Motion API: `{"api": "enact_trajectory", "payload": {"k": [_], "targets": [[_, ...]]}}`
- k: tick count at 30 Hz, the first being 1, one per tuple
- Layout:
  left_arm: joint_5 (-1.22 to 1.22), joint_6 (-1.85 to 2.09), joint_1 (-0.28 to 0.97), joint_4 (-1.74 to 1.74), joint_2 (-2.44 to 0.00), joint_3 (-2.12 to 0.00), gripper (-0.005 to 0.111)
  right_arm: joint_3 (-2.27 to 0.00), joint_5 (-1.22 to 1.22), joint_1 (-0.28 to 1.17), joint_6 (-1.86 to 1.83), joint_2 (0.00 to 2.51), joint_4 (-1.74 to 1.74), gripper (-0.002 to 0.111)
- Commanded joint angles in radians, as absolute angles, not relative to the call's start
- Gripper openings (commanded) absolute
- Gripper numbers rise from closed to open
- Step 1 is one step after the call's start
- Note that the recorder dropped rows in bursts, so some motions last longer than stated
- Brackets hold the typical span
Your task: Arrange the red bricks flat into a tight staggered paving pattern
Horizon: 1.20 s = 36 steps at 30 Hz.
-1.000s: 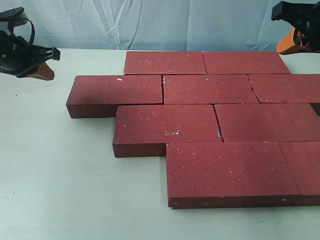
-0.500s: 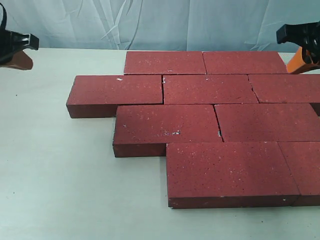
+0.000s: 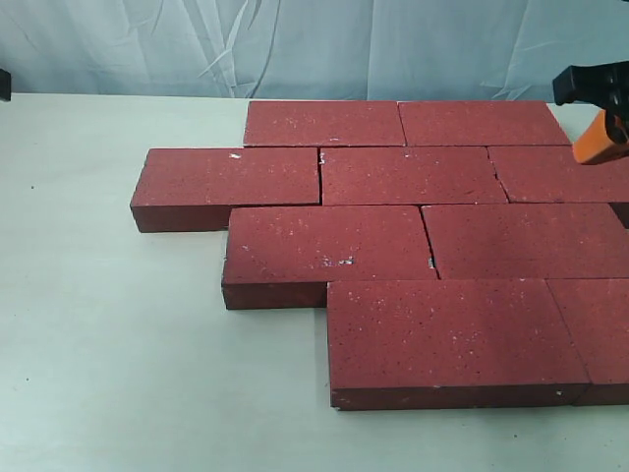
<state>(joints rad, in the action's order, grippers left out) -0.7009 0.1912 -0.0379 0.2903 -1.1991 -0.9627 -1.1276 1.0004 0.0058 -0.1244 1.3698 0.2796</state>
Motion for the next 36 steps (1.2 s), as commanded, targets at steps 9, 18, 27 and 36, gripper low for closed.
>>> {"api": "enact_trajectory", "payload": {"k": [9, 18, 27, 36], "targets": [[-0.584, 0.176, -0.038, 0.282, -0.976, -0.826, 0.0, -0.859, 0.812, 0.003, -0.158, 1.028, 0.237, -0.001], [-0.584, 0.176, -0.038, 0.27, -0.86, -0.779, 0.0, -0.746, 0.752, 0.003, -0.165, 0.71, 0.172, -0.001], [-0.584, 0.176, -0.038, 0.27, -0.804, -0.745, 0.0, -0.589, 0.658, 0.003, -0.224, 0.341, 0.132, -0.001], [-0.584, 0.176, -0.038, 0.272, -0.804, -0.737, 0.0, -0.455, 0.614, 0.001, -0.224, 0.174, 0.139, -0.001]]}}
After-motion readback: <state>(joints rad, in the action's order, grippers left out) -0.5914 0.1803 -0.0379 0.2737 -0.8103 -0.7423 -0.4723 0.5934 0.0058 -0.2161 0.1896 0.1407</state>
